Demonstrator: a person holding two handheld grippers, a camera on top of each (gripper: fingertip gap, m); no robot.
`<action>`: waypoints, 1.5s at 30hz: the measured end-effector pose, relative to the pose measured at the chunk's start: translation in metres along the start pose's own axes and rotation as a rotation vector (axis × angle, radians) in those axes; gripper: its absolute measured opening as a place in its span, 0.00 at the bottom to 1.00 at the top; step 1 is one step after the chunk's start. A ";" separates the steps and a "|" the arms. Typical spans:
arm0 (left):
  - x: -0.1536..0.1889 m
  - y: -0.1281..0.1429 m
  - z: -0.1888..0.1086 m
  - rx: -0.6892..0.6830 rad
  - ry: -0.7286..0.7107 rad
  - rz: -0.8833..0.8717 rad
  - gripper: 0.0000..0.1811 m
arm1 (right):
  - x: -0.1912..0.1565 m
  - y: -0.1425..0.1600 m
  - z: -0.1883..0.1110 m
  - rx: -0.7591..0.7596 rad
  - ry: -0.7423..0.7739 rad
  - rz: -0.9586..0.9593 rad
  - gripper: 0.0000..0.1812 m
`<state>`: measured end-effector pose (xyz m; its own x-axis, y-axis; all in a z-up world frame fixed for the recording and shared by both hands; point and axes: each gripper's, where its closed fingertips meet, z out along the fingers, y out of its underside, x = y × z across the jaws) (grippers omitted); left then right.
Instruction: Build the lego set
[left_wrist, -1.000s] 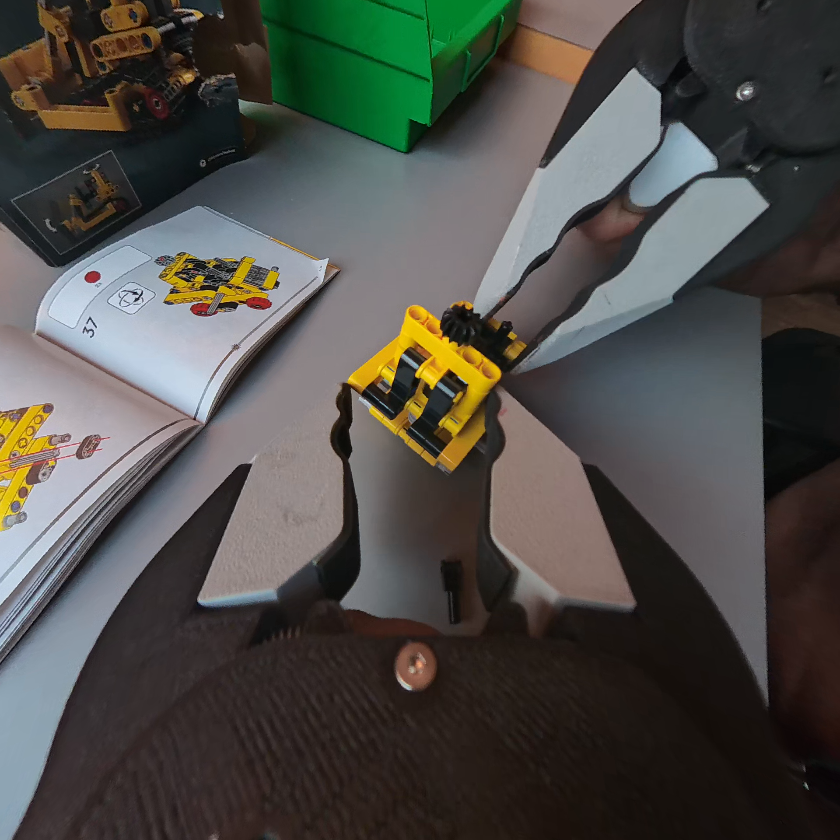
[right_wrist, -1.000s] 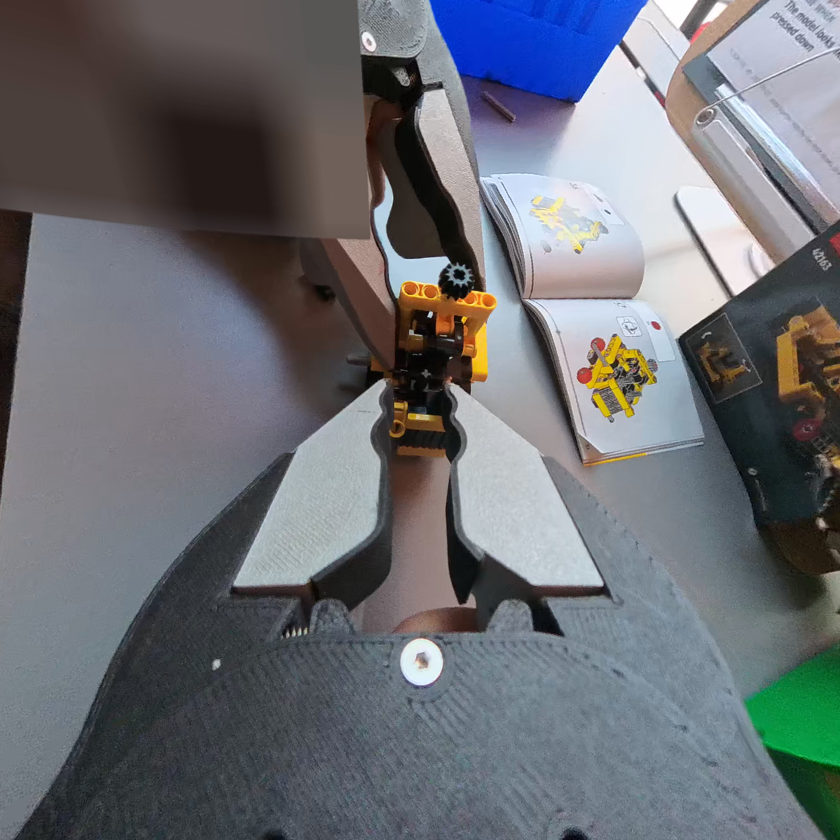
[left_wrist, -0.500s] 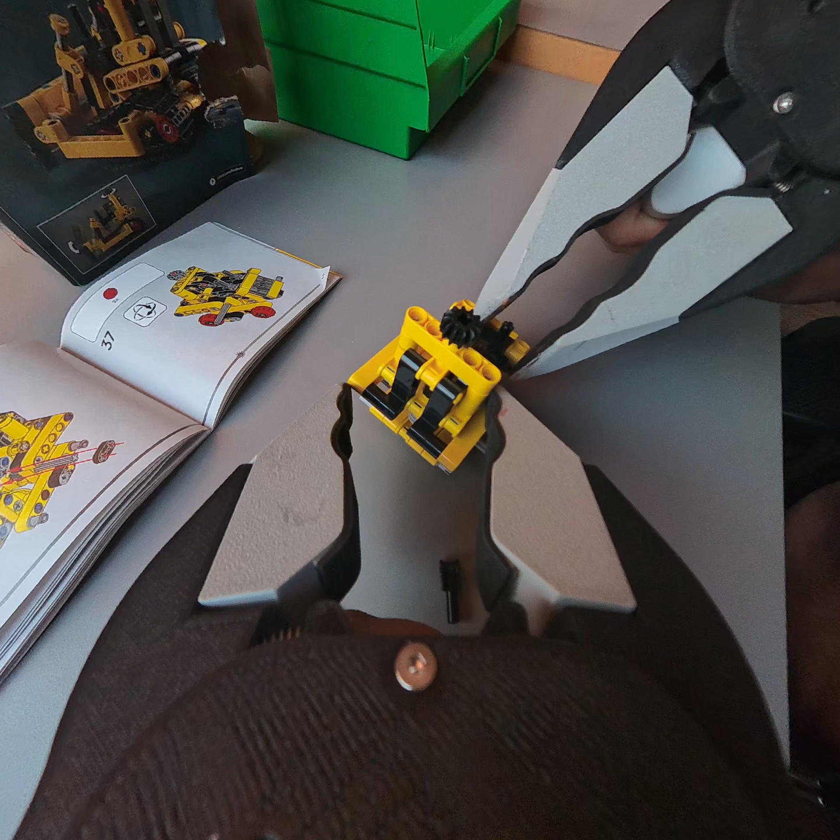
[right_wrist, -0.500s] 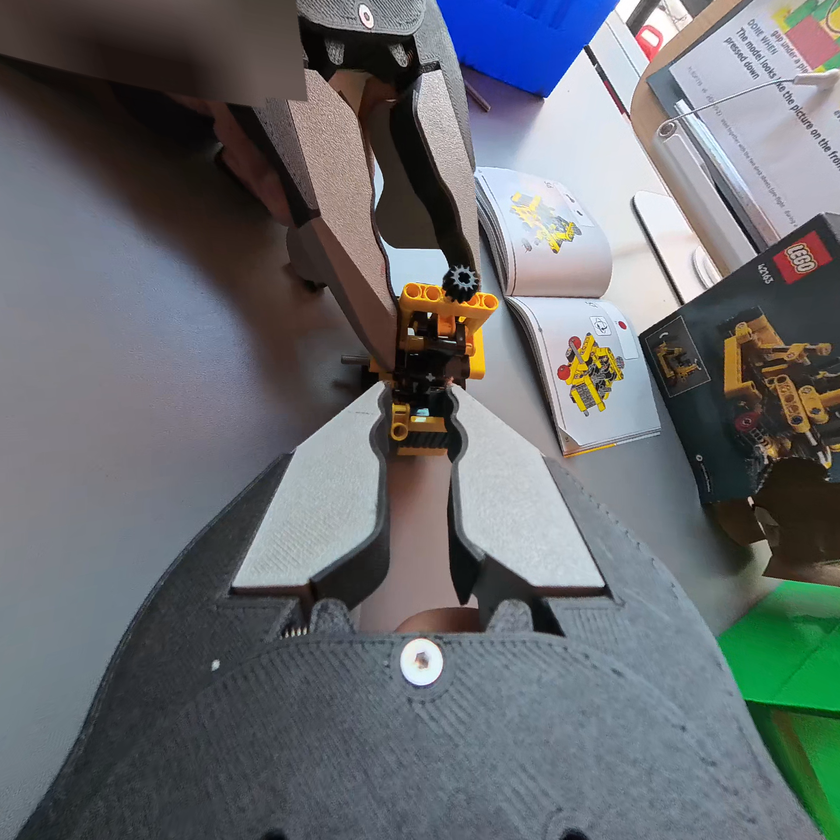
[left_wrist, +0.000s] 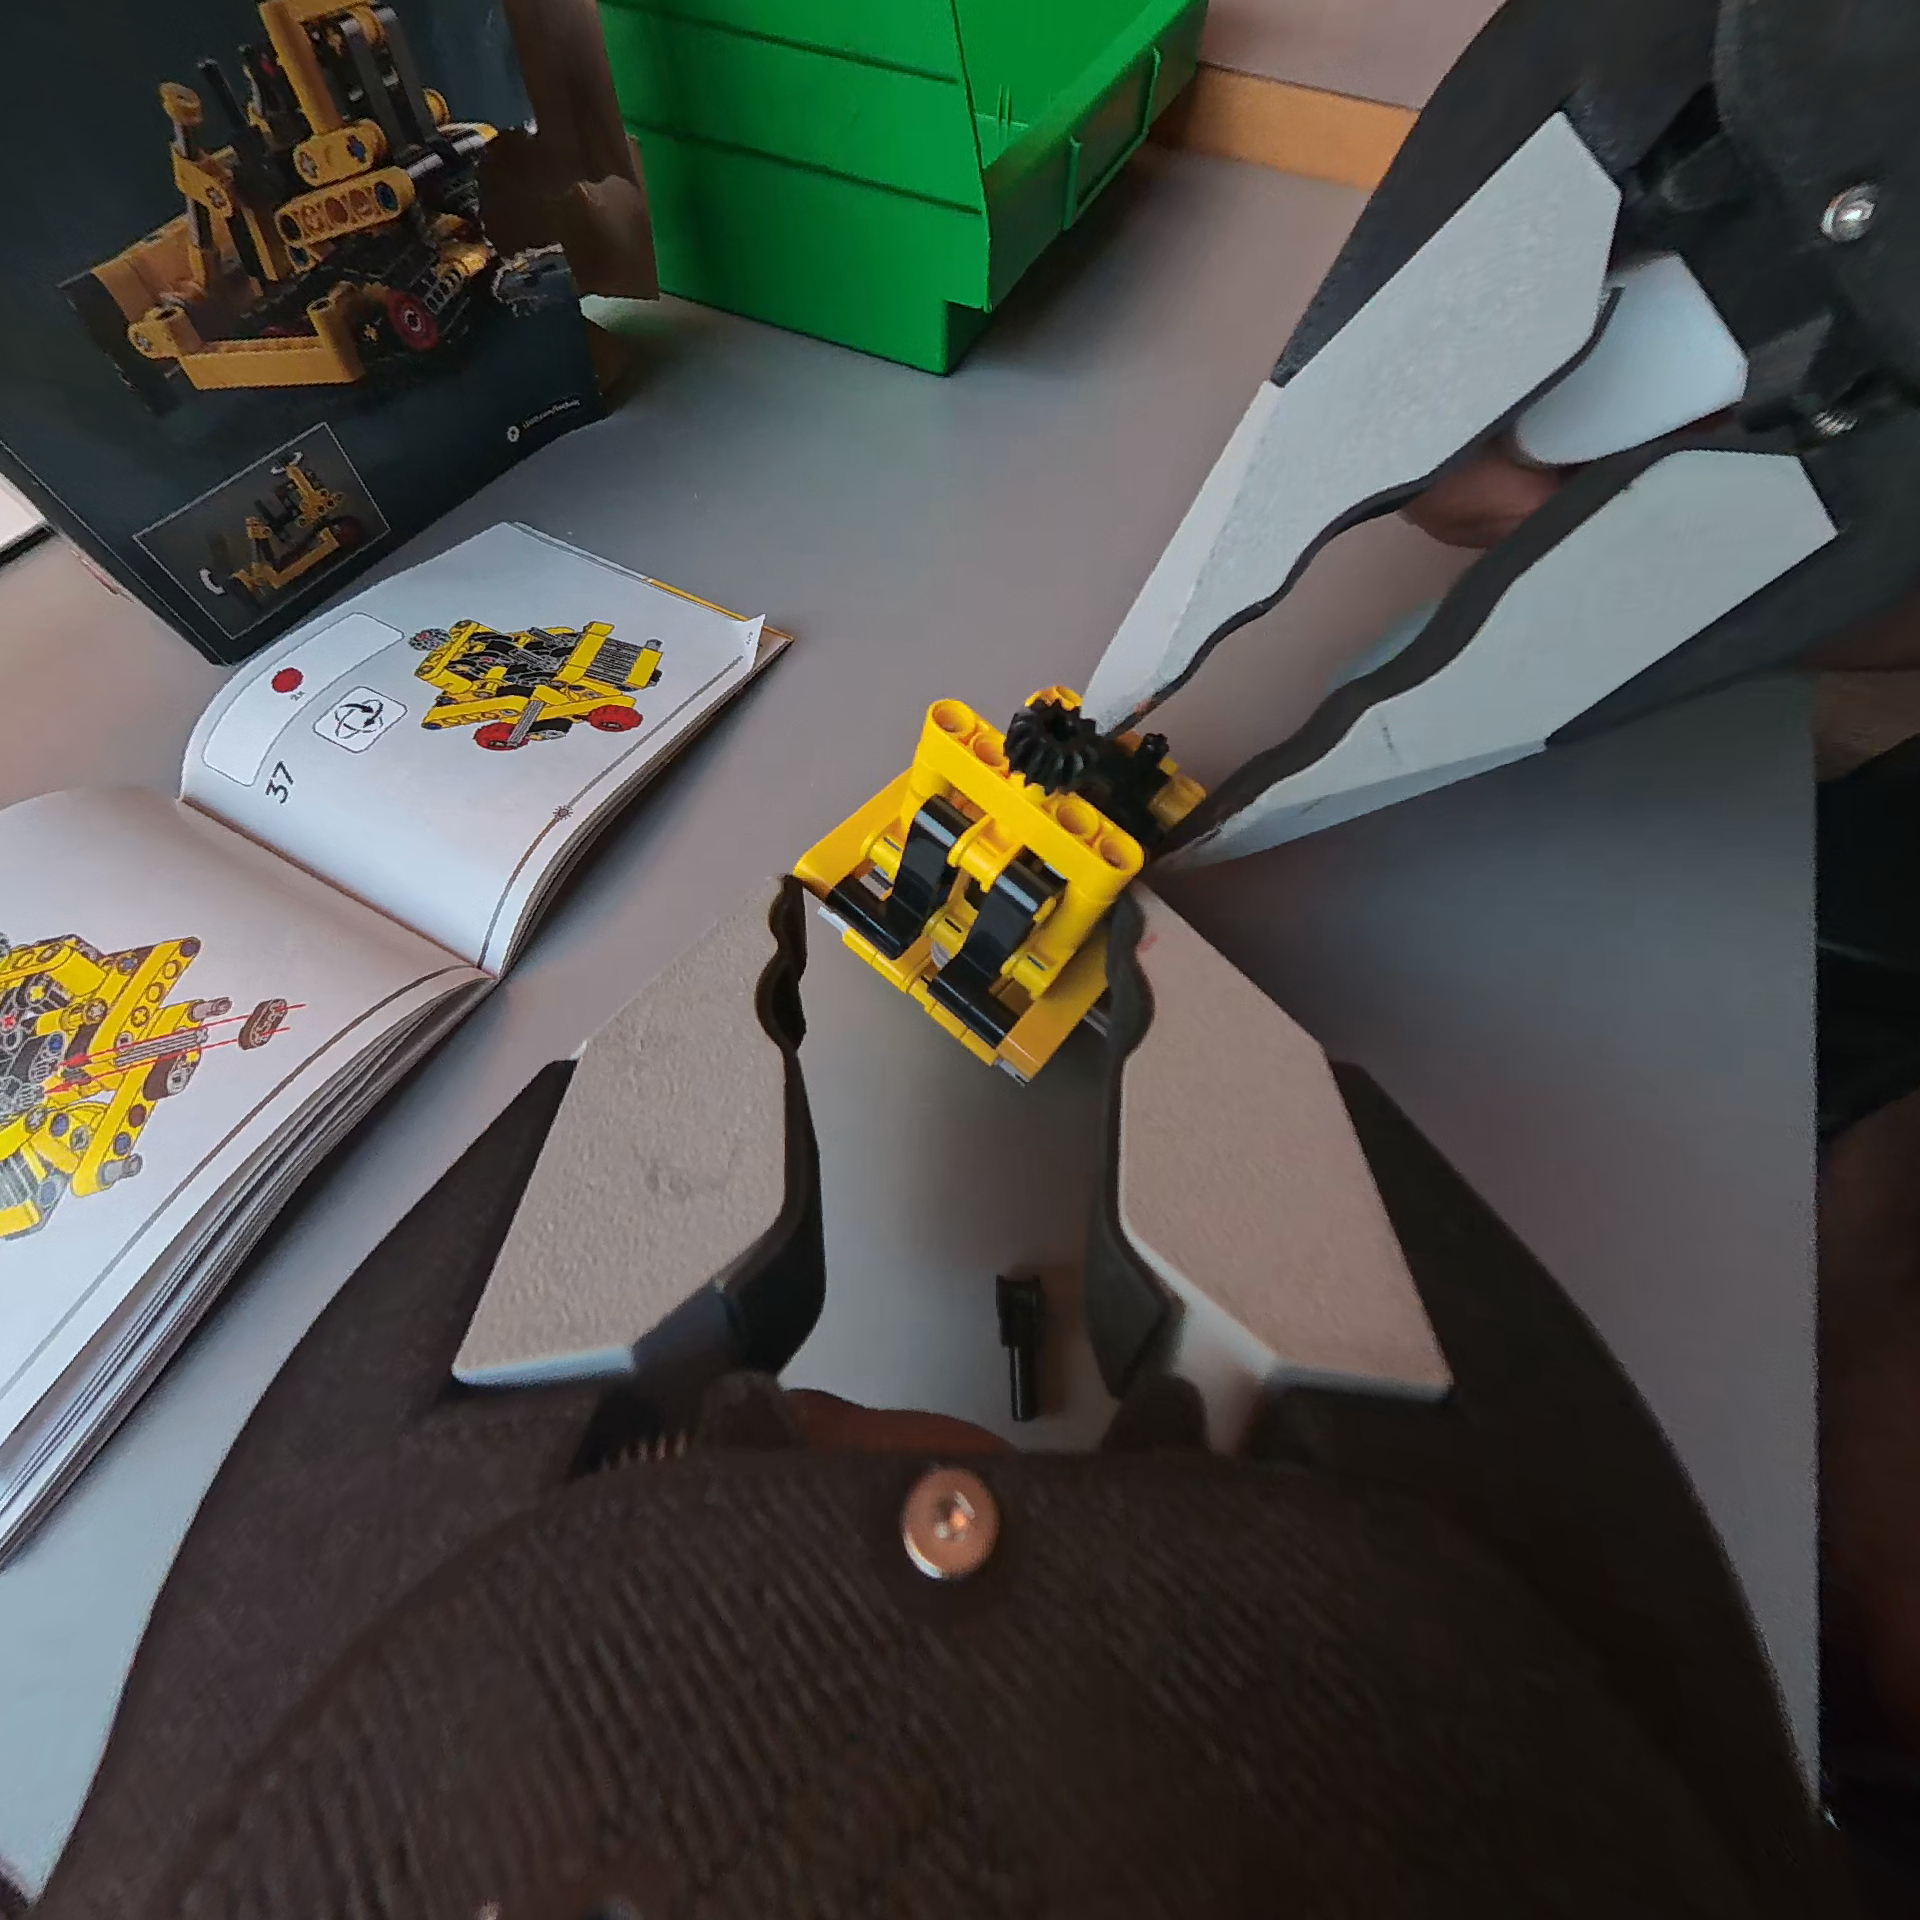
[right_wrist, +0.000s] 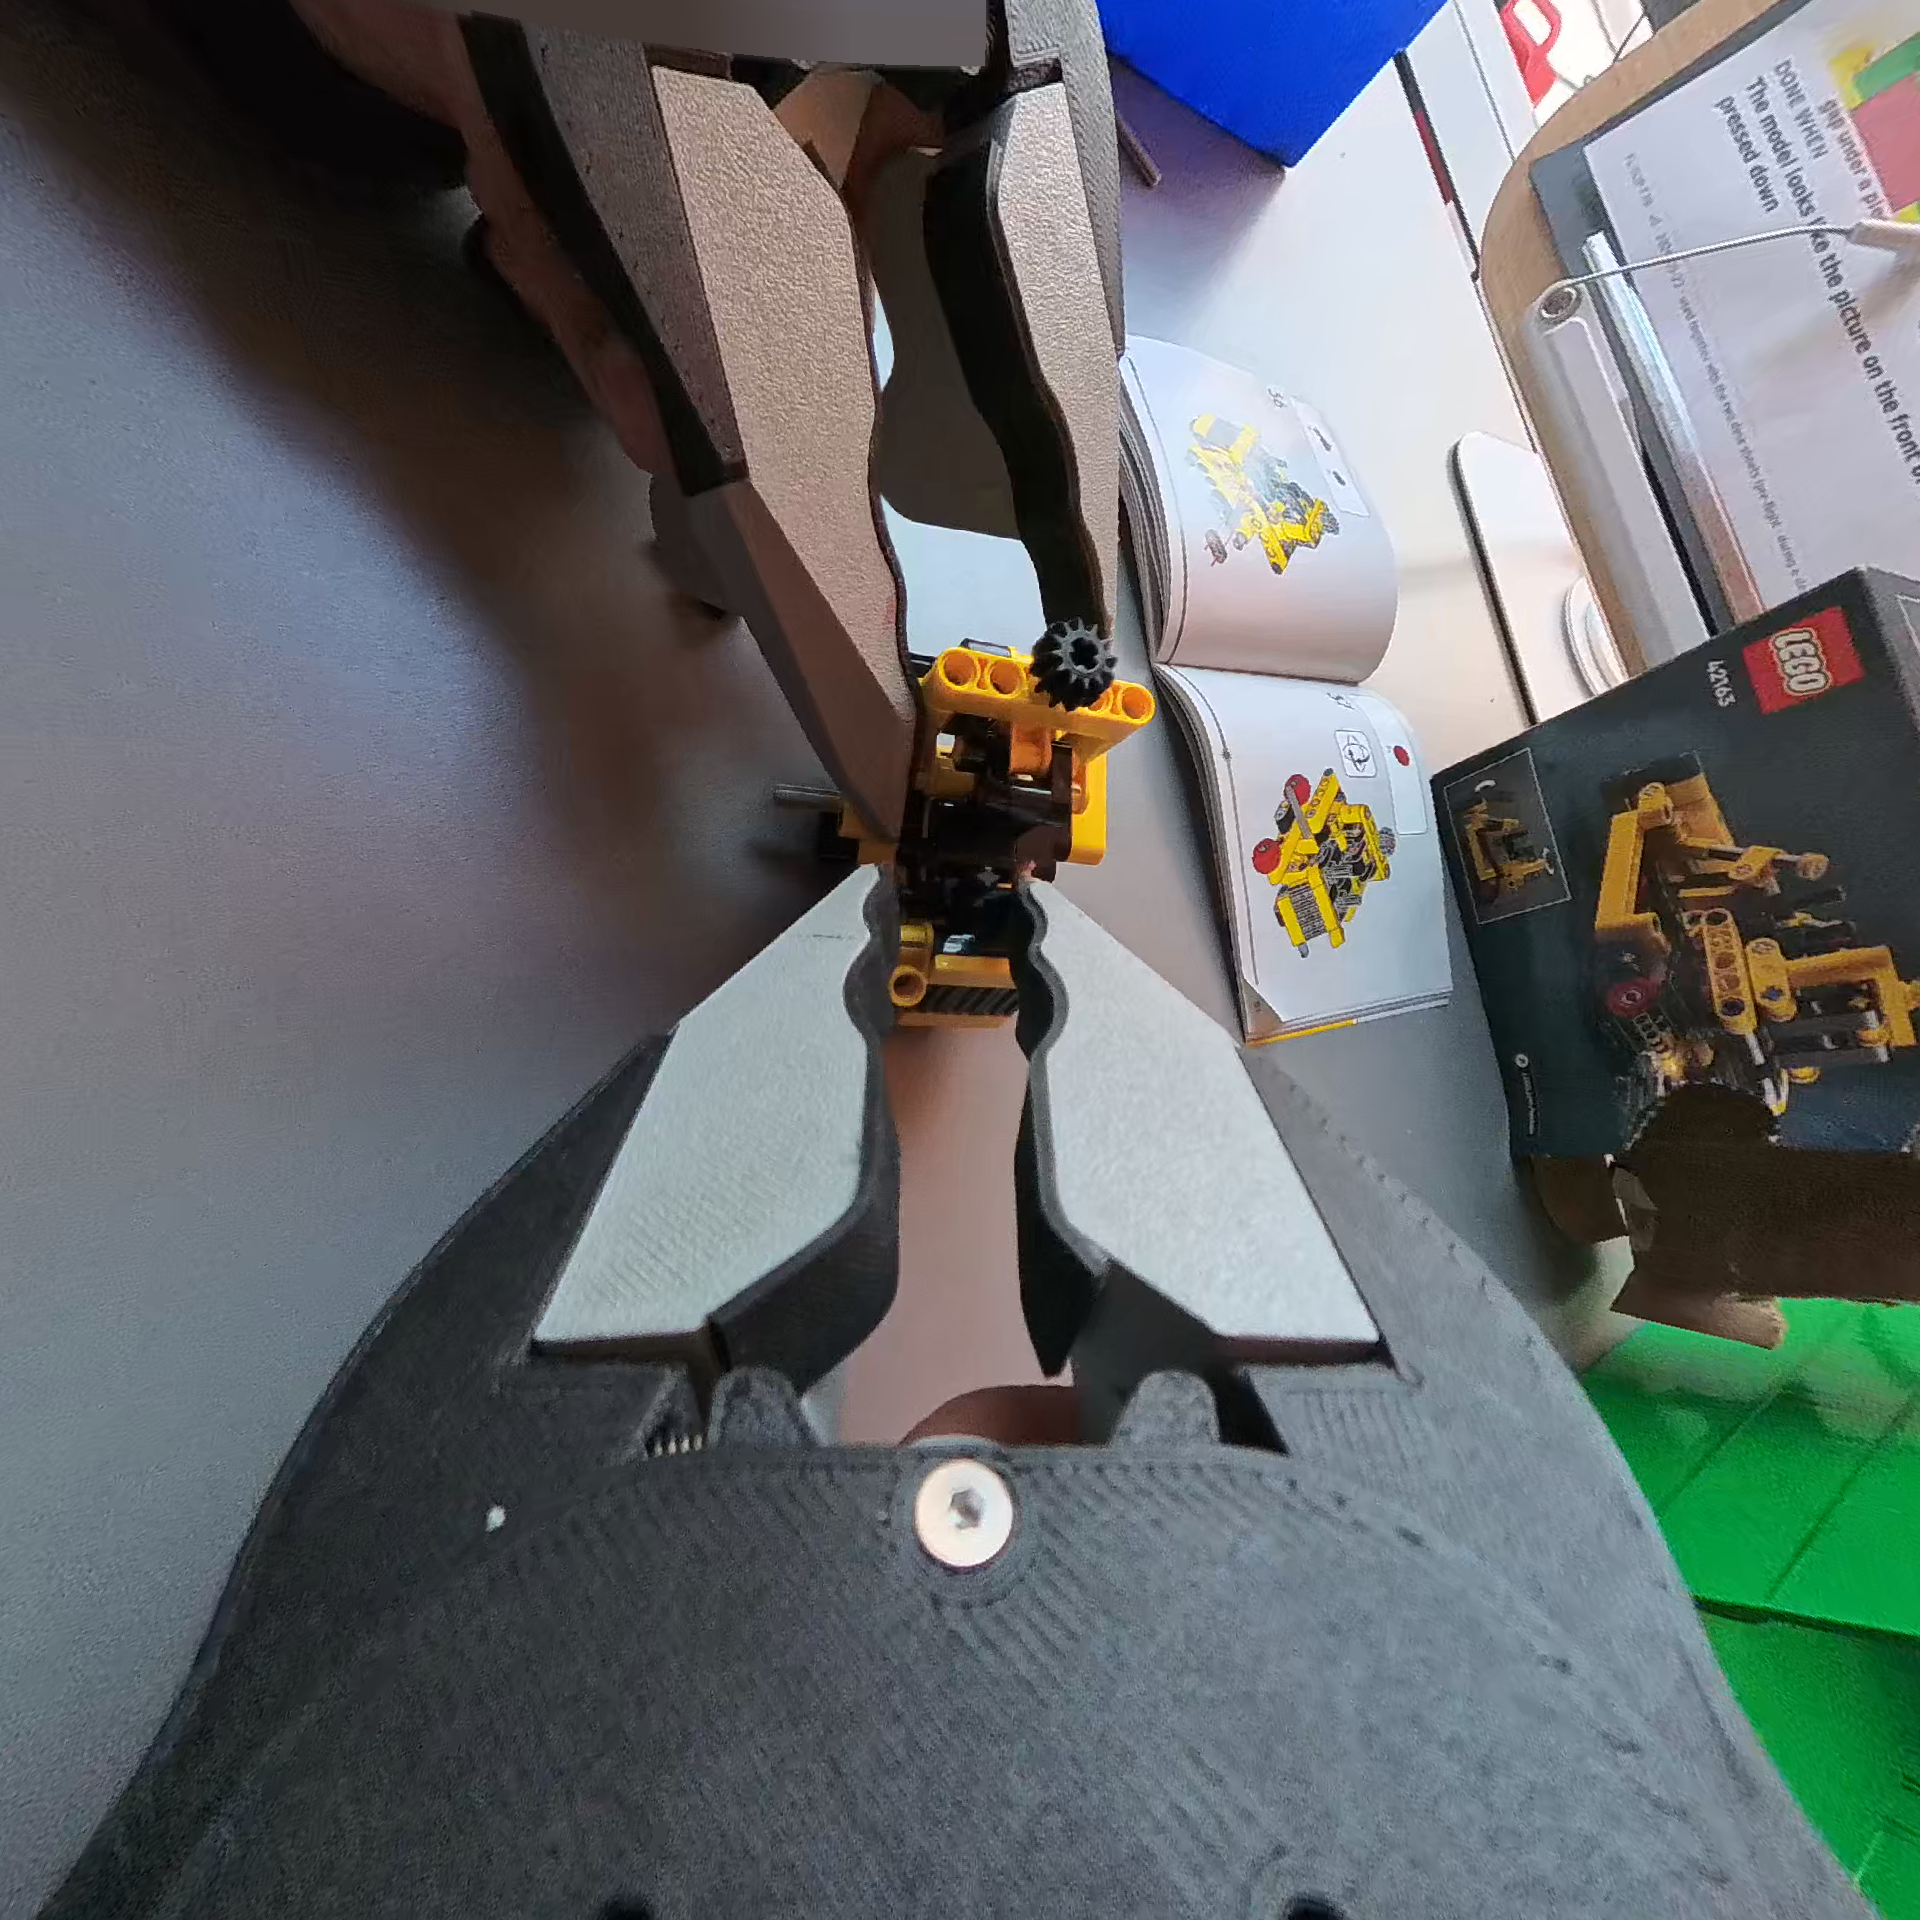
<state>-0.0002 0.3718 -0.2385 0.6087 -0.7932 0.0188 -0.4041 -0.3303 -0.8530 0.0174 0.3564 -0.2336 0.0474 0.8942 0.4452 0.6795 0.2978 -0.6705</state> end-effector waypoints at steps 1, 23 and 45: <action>0.000 0.000 0.000 0.000 -0.001 -0.002 0.31 | 0.000 0.000 0.000 0.003 0.000 -0.002 0.10; -0.003 0.000 0.000 0.001 0.005 -0.038 0.31 | 0.004 -0.009 0.001 0.078 0.015 0.051 0.14; -0.004 0.002 0.000 -0.010 0.009 -0.061 0.28 | 0.006 -0.003 0.011 0.076 -0.077 0.117 0.14</action>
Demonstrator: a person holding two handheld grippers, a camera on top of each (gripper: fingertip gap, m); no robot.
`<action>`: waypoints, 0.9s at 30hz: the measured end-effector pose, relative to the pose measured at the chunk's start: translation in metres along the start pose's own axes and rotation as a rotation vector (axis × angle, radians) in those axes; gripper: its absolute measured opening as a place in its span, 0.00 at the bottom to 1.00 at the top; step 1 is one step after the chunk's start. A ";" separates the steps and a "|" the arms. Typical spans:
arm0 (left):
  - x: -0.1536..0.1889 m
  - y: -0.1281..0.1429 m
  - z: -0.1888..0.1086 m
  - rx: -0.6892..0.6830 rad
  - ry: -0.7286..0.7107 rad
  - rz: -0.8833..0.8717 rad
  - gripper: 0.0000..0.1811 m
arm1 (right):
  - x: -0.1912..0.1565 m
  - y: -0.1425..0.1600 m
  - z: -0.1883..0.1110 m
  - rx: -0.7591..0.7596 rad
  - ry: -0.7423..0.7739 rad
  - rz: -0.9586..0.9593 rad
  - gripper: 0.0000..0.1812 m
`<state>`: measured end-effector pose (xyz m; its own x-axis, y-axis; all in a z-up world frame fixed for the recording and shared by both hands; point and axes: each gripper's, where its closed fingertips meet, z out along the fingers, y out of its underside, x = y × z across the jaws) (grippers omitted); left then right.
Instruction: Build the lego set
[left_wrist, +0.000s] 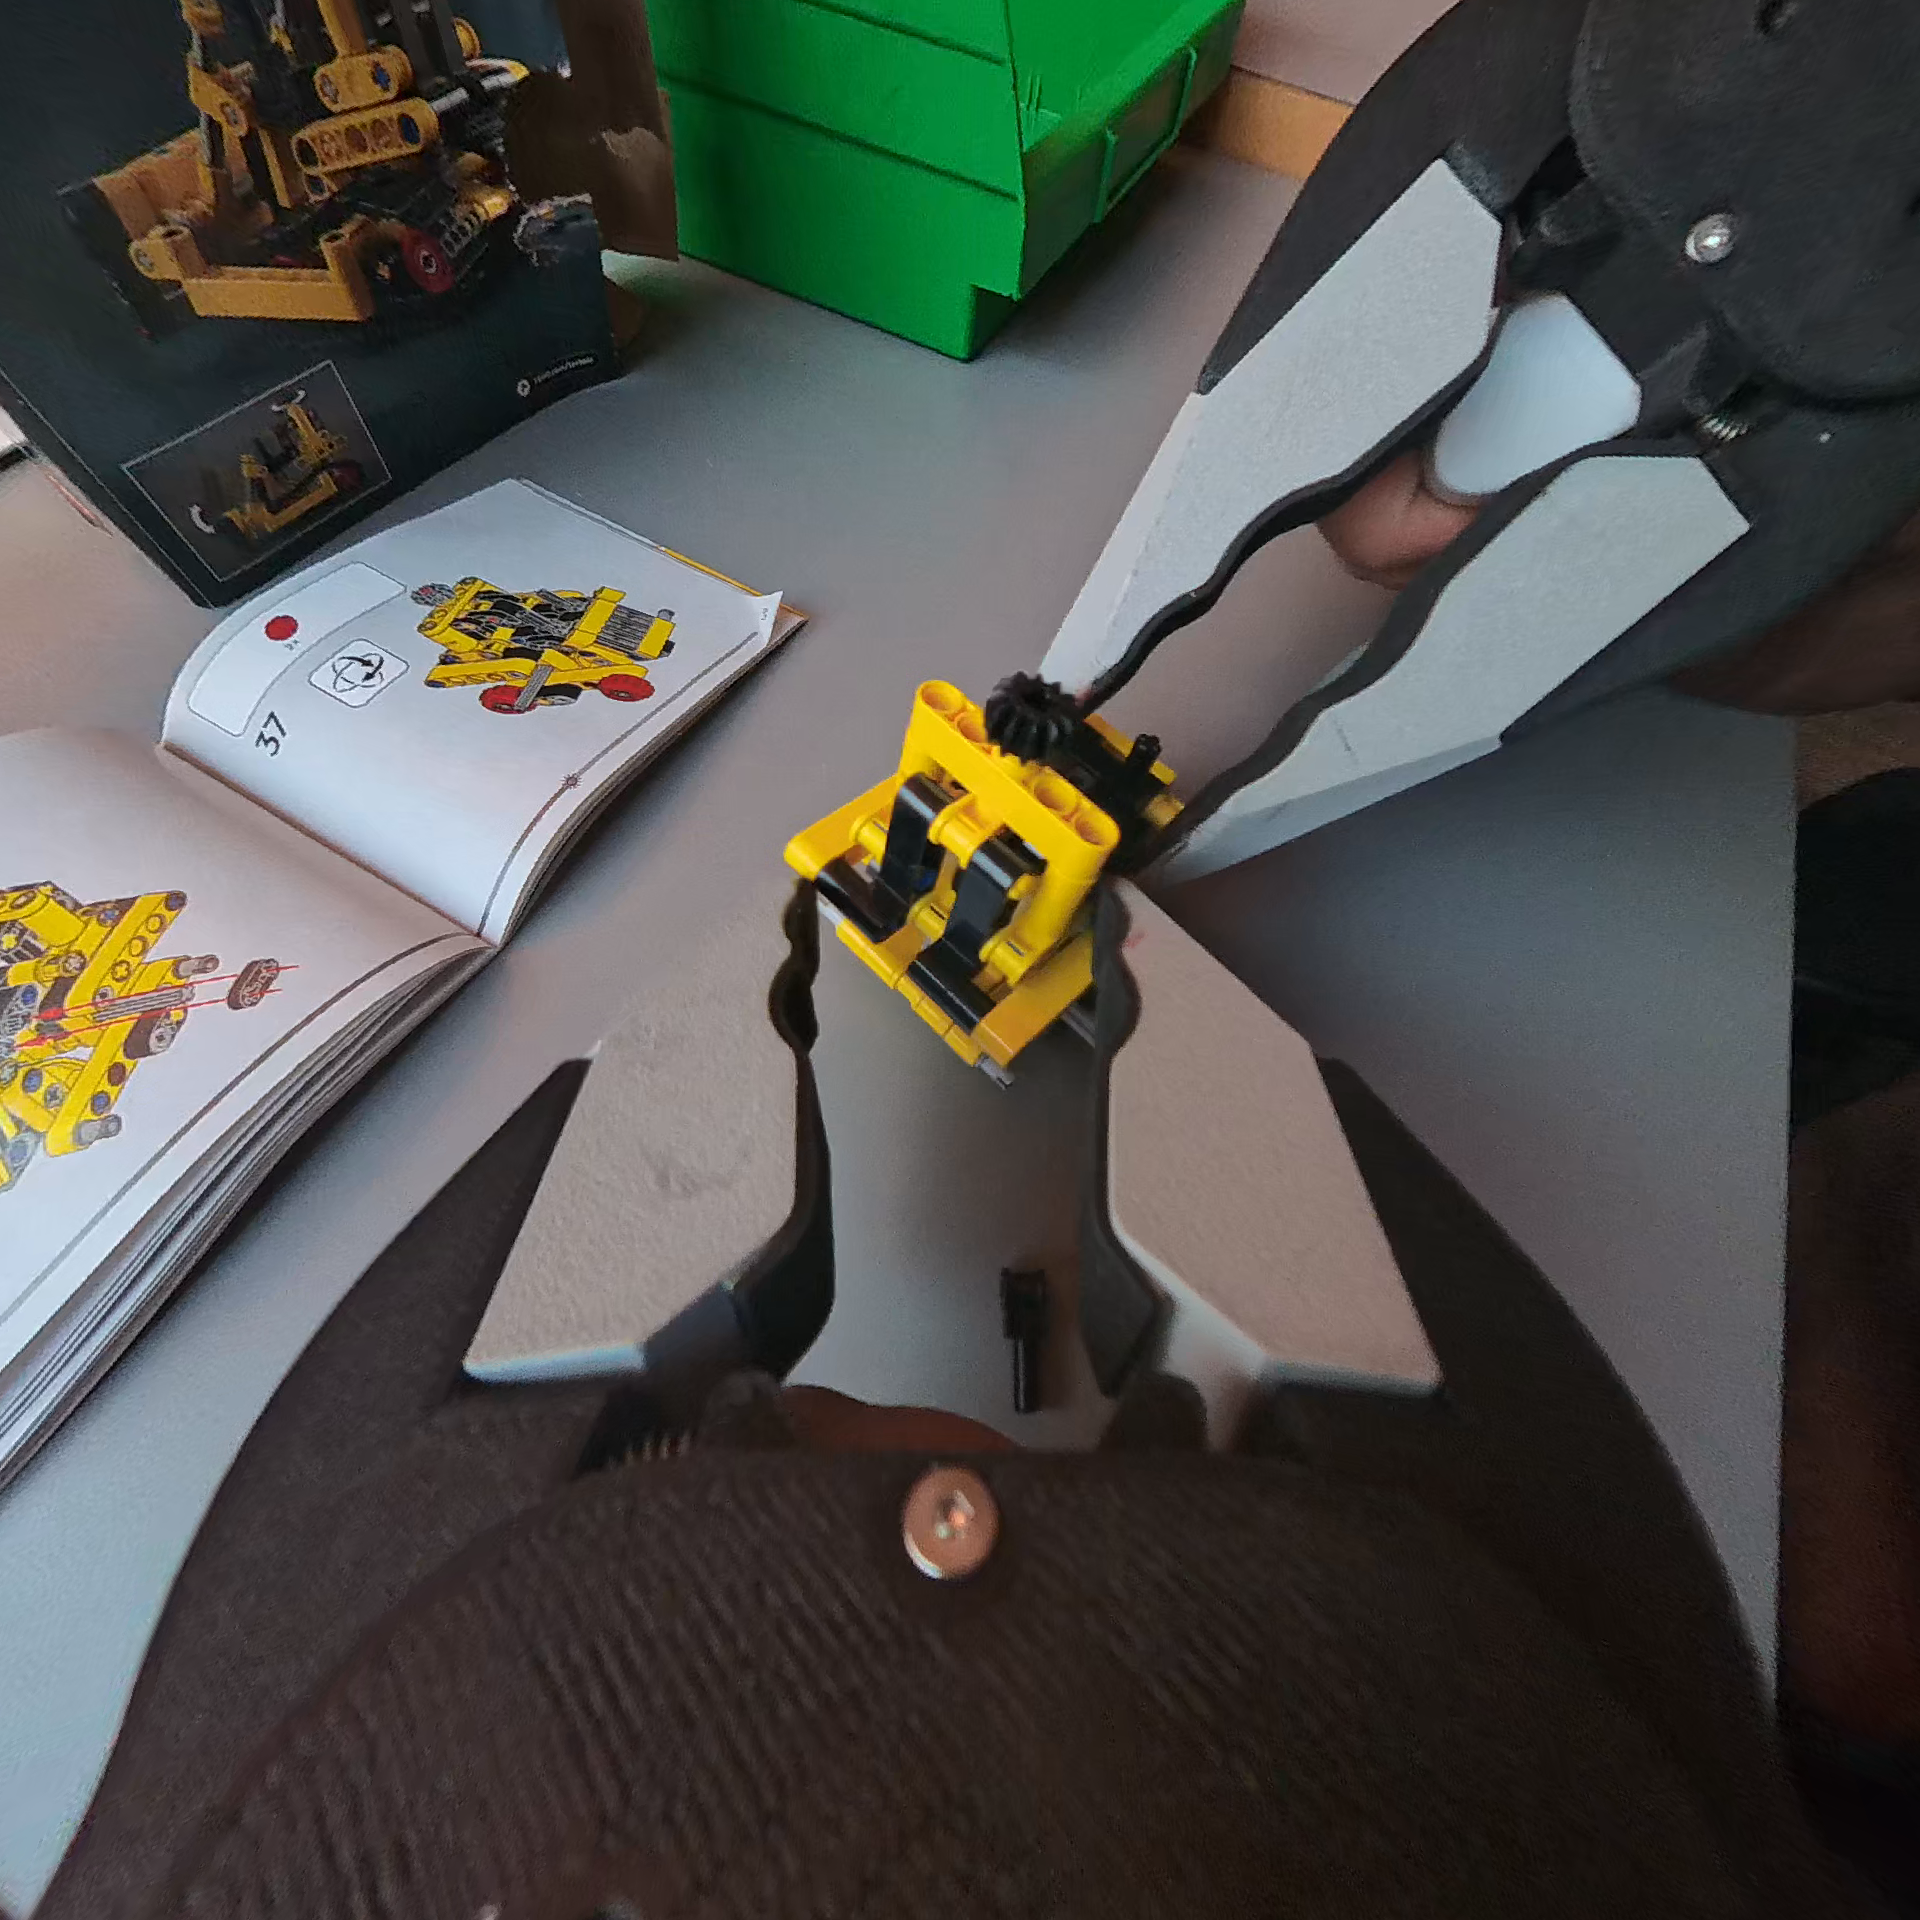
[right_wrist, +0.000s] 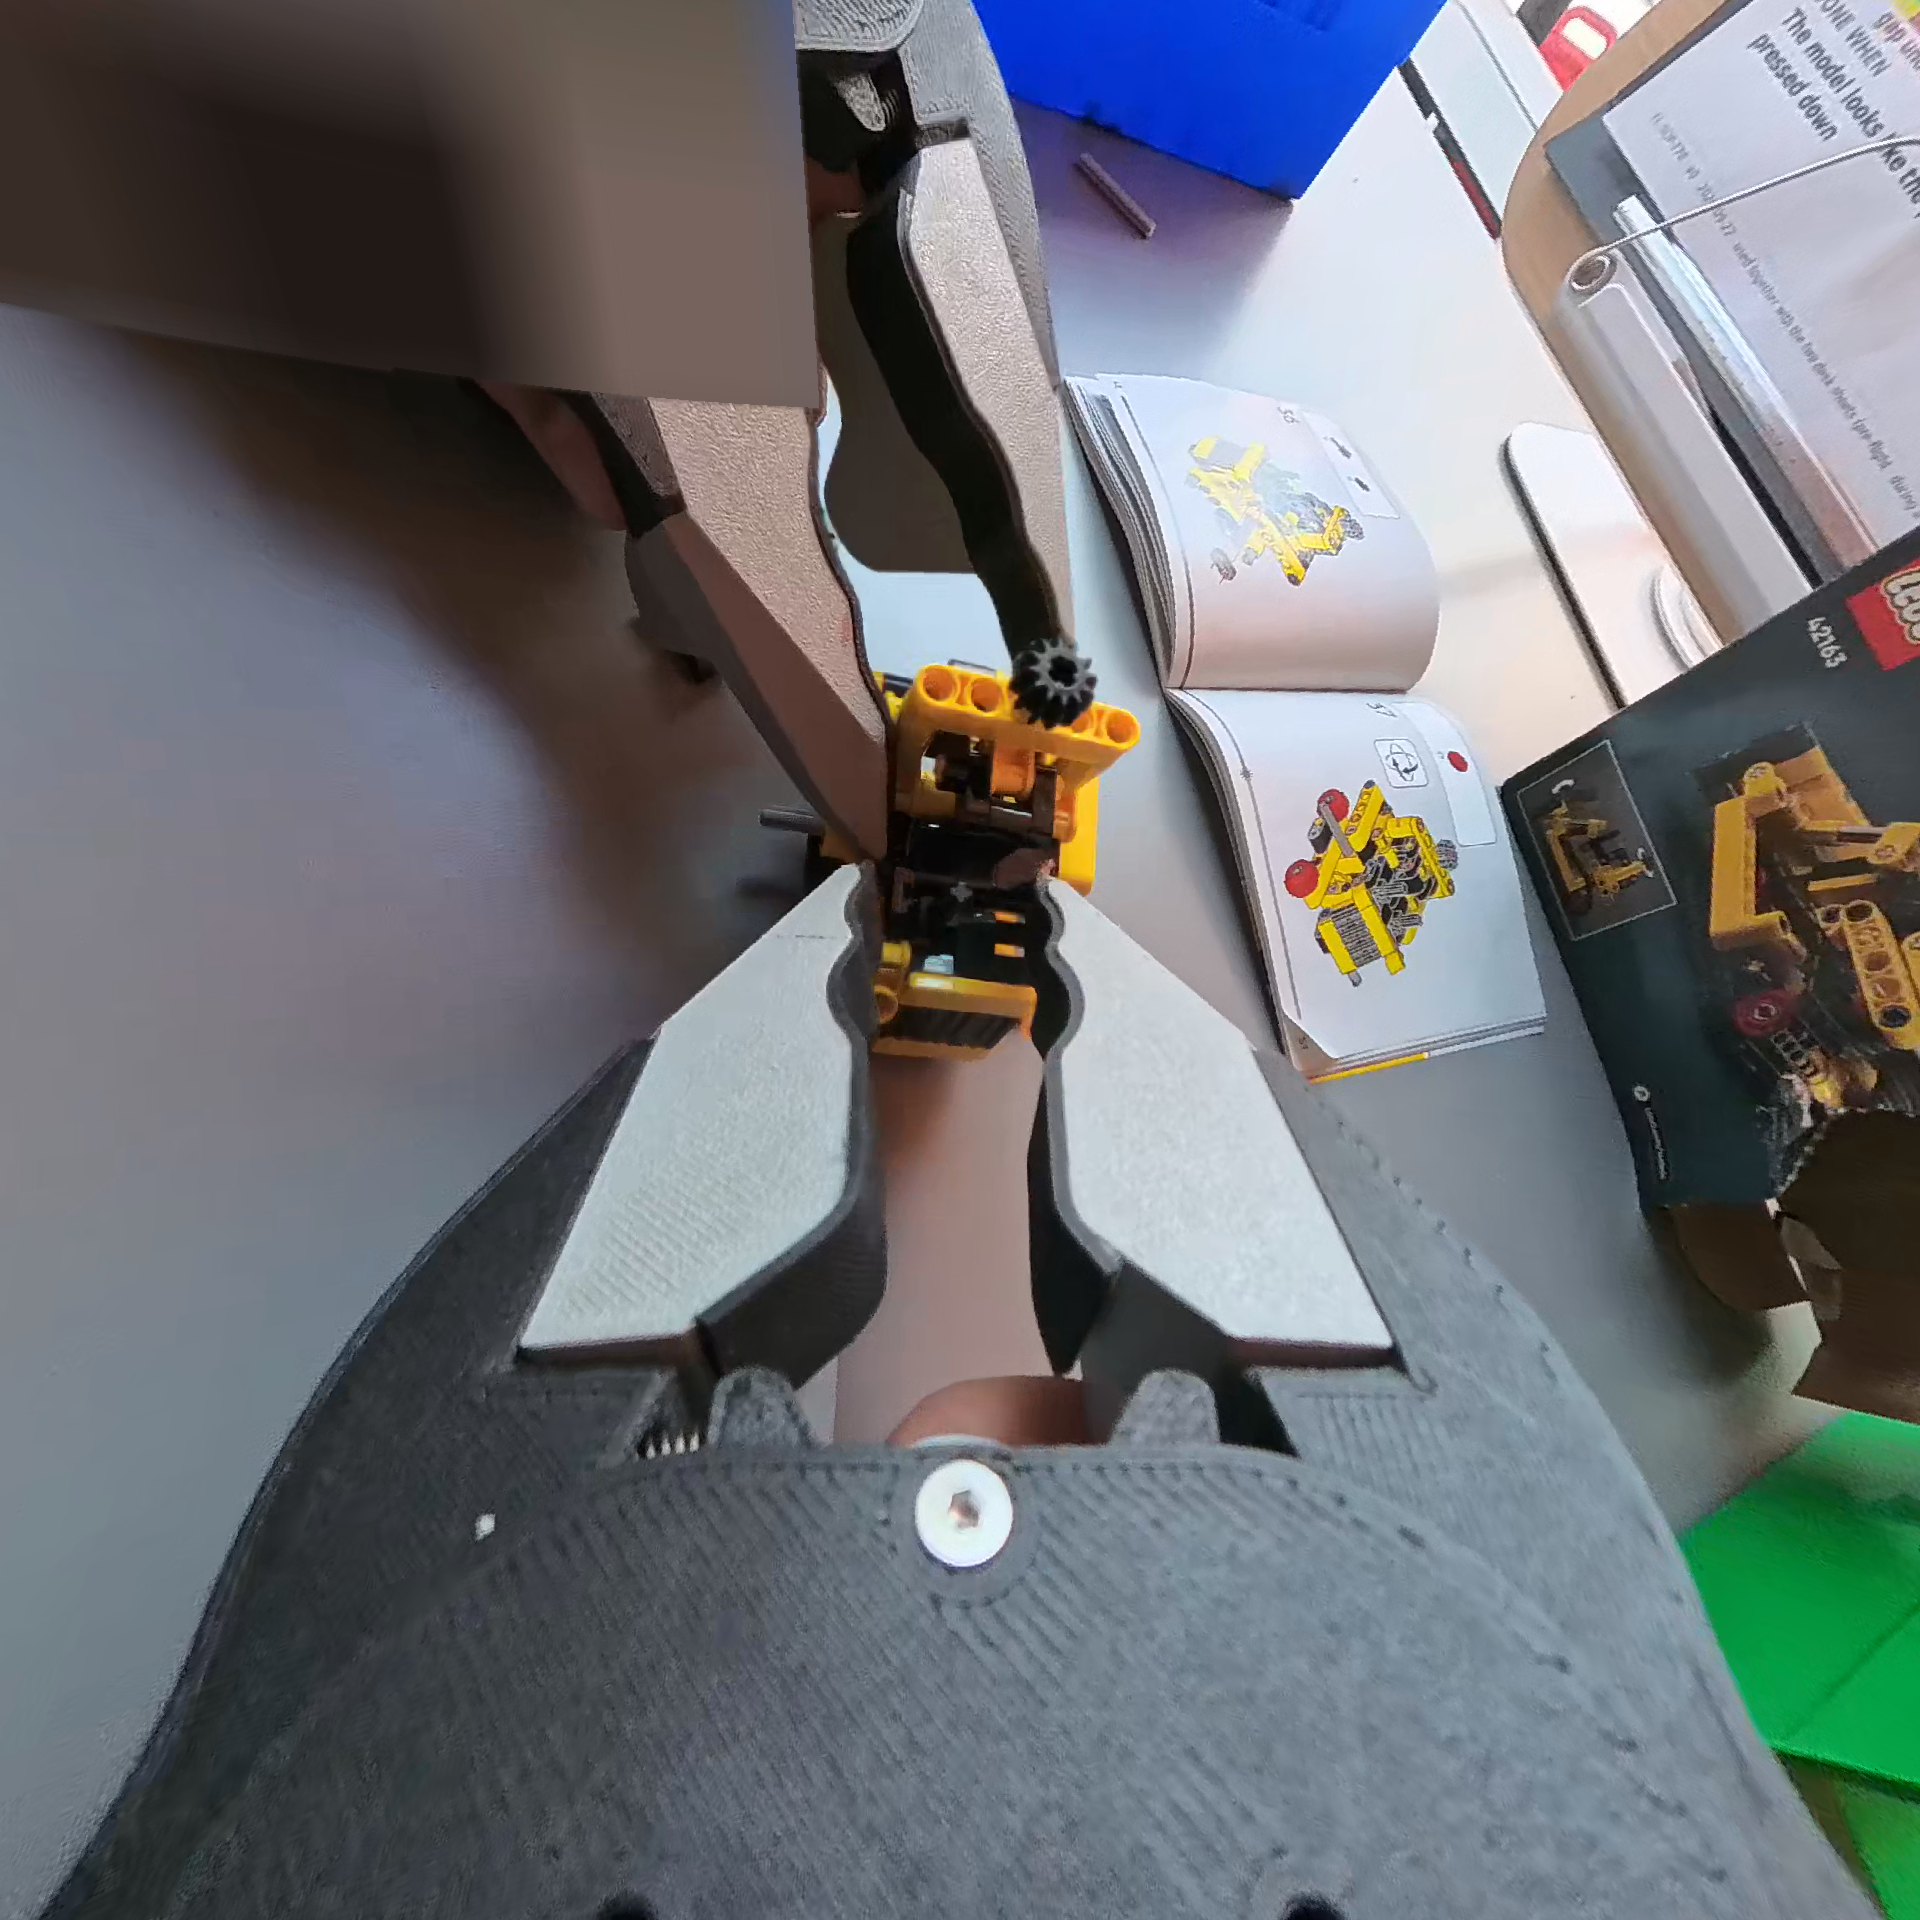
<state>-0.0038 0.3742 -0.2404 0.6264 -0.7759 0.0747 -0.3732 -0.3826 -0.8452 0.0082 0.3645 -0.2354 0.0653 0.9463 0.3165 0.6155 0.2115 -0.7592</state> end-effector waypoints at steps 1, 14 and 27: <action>-0.001 0.000 0.000 0.001 -0.001 -0.008 0.28 | 0.001 0.000 0.001 0.000 -0.001 0.004 0.14; -0.004 -0.002 -0.003 0.019 0.045 -0.078 0.28 | 0.003 -0.003 0.002 0.068 -0.035 0.004 0.14; 0.015 0.000 -0.008 0.015 0.233 0.300 0.24 | -0.011 -0.002 -0.004 0.068 -0.086 -0.118 0.09</action>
<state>0.0001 0.3583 -0.2351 0.3178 -0.9462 -0.0605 -0.5057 -0.1152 -0.8550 0.0097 0.3529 -0.2350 -0.0737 0.9309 0.3578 0.5598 0.3355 -0.7576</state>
